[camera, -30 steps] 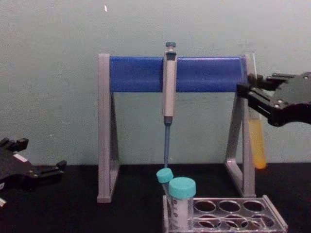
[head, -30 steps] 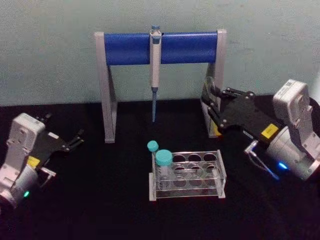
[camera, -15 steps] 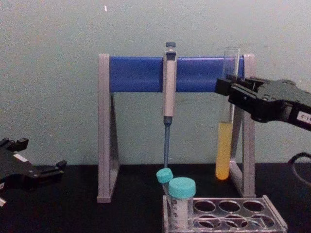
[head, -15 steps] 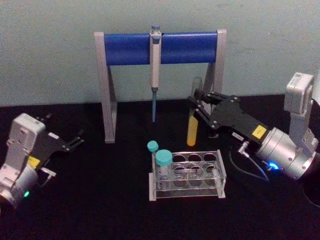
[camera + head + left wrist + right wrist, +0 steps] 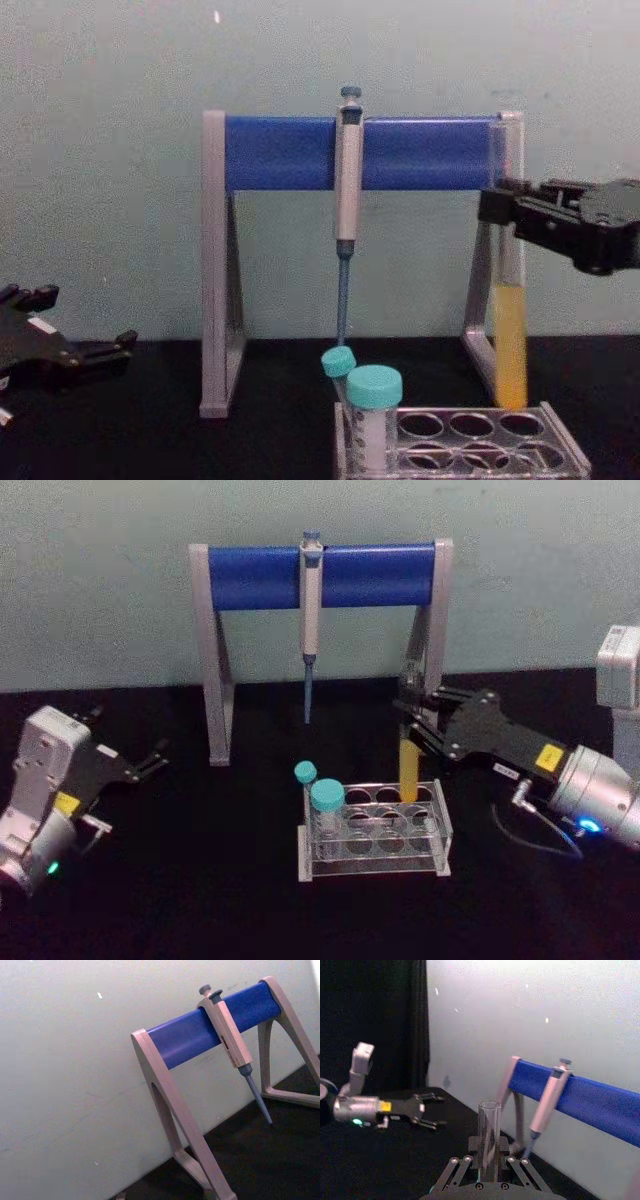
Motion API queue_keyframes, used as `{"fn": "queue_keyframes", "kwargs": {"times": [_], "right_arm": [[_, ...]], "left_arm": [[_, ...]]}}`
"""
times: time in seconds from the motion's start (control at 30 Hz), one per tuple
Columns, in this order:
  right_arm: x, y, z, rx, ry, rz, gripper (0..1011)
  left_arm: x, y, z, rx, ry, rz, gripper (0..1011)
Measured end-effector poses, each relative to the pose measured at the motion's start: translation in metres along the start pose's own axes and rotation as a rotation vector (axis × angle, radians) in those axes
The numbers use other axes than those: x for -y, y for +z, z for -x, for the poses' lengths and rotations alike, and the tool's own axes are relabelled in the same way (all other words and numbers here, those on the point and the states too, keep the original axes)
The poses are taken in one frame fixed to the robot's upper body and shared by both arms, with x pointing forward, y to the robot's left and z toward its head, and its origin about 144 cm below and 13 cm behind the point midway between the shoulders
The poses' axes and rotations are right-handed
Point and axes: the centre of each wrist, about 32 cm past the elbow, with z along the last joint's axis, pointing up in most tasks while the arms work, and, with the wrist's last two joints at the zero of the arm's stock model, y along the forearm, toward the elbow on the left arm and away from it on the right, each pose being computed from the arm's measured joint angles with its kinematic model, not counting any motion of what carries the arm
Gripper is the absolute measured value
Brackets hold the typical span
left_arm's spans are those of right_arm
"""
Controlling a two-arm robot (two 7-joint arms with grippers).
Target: Pick up the test tube from the test tube rack, shake it, then place it back into the test tube rack.
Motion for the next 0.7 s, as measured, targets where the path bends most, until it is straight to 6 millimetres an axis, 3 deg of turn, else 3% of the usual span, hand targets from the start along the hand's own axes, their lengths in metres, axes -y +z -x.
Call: {"fn": "queue_keyframes", "kwargs": {"times": [0.2,0.4,0.7], "right_arm": [[0.008,0.007,0.002,0.084,-0.063,0.06,229],[0.001,0.007,0.009,0.216,-0.172,0.138,229],[-0.011,-0.008,0.012,0.254,-0.266,0.02,229]], "left_arm": [[0.0,0.0,0.0,0.0,0.0,0.0,1001],[0.0,0.0,0.0,0.0,0.0,0.0,1001],[0.0,0.0,0.0,0.0,0.0,0.0,1001]]}}
